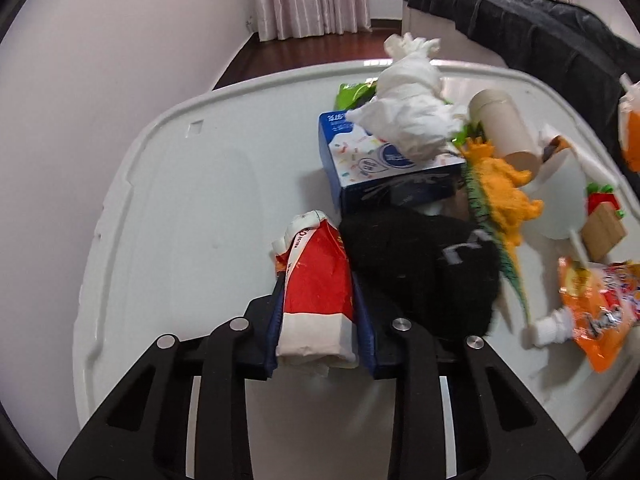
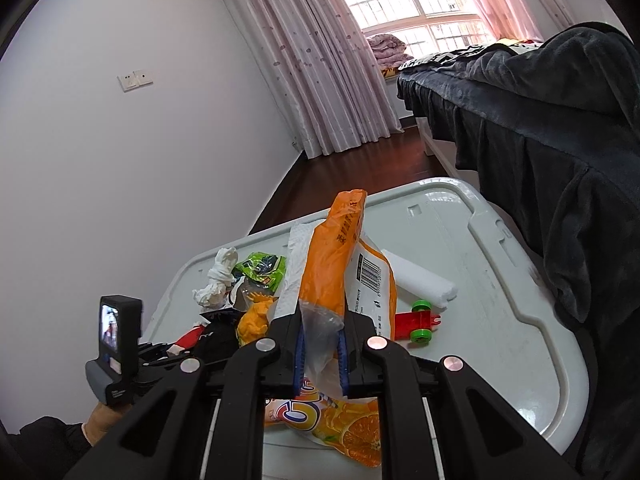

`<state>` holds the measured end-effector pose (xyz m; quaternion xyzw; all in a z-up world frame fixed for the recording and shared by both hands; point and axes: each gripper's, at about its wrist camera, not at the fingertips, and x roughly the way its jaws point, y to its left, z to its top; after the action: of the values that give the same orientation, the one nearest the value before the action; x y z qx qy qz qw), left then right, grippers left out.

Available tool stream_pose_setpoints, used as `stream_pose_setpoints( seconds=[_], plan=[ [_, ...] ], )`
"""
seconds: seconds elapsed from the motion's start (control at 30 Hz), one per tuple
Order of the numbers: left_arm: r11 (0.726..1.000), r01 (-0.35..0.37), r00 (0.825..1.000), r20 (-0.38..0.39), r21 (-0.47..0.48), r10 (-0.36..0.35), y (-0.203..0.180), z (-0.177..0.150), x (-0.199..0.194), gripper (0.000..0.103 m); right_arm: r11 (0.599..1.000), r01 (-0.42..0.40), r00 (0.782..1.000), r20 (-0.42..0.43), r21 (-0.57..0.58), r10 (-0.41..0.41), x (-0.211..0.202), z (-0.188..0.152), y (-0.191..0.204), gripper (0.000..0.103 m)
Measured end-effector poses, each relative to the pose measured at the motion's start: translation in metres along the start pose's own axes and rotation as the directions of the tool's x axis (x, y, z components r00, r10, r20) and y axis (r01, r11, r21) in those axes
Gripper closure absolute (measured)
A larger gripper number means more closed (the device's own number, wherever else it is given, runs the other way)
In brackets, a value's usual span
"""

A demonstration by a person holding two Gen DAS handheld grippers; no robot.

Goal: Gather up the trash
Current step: 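Grasp the red-and-white packet with the left tool while the right tool holds the bread bag, then lower both held items into the orange bucket and open both tools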

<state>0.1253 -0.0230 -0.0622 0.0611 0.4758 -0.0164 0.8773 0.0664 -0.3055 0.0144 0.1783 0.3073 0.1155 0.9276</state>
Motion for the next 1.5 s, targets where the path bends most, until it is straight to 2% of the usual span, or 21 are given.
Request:
stream_pose_setpoints(
  seconds=[0.2,0.33,0.43,0.57,0.67,0.8,0.93,1.03,1.13,1.23,1.37,1.4,1.43,1.47,1.5],
  plan=[
    [0.996,0.07,0.996,0.057,-0.048,-0.068,0.002,-0.018,-0.057,0.074,0.999,-0.03,0.999,-0.024,-0.045,0.029,-0.001,-0.003,0.009,0.091],
    [0.997,0.077,0.991,0.115,-0.033,-0.072,-0.005,-0.039,-0.106,0.074,0.994,-0.077,0.996,-0.041,-0.08,0.073,-0.013,-0.008,0.023,0.091],
    [0.997,0.076,0.987,0.141,-0.007,-0.074,-0.017,-0.061,-0.138,0.074,0.985,-0.121,0.992,-0.048,-0.123,0.116,-0.035,-0.019,0.043,0.091],
    [0.991,0.128,0.984,0.127,-0.033,-0.123,-0.023,-0.088,-0.16,0.074,0.97,-0.193,0.979,-0.095,-0.15,0.18,-0.071,-0.043,0.066,0.091],
    [0.989,0.147,0.983,0.116,-0.032,-0.142,-0.032,-0.107,-0.168,0.074,0.96,-0.222,0.97,-0.137,-0.173,0.2,-0.095,-0.066,0.079,0.091],
    [0.987,0.159,0.983,0.097,-0.028,-0.156,-0.042,-0.14,-0.175,0.074,0.961,-0.201,0.968,-0.187,-0.192,0.166,-0.117,-0.102,0.083,0.091],
    [0.986,0.161,0.987,0.002,-0.05,-0.161,-0.053,-0.171,-0.163,0.074,0.975,-0.162,0.956,-0.27,-0.15,0.117,-0.12,-0.138,0.075,0.091],
    [0.986,0.161,0.986,-0.041,-0.053,-0.163,-0.057,-0.176,-0.152,0.074,0.977,-0.139,0.942,-0.327,-0.16,0.081,-0.117,-0.159,0.077,0.091],
    [0.986,0.155,0.985,-0.071,-0.062,-0.159,-0.057,-0.177,-0.143,0.074,0.975,-0.112,0.934,-0.355,-0.19,0.038,-0.11,-0.165,0.083,0.091],
    [0.986,0.155,0.981,-0.104,-0.063,-0.161,-0.058,-0.178,-0.133,0.074,0.972,-0.112,0.923,-0.384,-0.205,0.025,-0.103,-0.167,0.086,0.091],
    [0.987,0.15,0.978,-0.136,-0.051,-0.156,-0.061,-0.183,-0.126,0.074,0.977,-0.108,0.897,-0.441,-0.184,0.016,-0.089,-0.173,0.081,0.089],
    [0.988,0.149,0.977,-0.149,-0.047,-0.155,-0.062,-0.184,-0.123,0.073,0.978,-0.107,0.891,-0.454,-0.179,0.014,-0.085,-0.175,0.081,0.086],
    [0.988,0.145,0.975,-0.163,-0.044,-0.151,-0.063,-0.185,-0.119,0.07,0.979,-0.099,0.884,-0.467,-0.179,0.004,-0.083,-0.177,0.08,0.075],
    [0.991,0.13,0.975,-0.179,-0.043,-0.135,-0.063,-0.185,-0.117,0.067,0.981,-0.077,0.879,-0.476,-0.178,-0.018,-0.079,-0.178,0.077,0.051],
    [0.992,0.121,0.972,-0.196,-0.045,-0.128,-0.063,-0.185,-0.114,0.058,0.982,-0.059,0.878,-0.477,-0.177,-0.033,-0.077,-0.178,0.076,0.04]
  ],
)
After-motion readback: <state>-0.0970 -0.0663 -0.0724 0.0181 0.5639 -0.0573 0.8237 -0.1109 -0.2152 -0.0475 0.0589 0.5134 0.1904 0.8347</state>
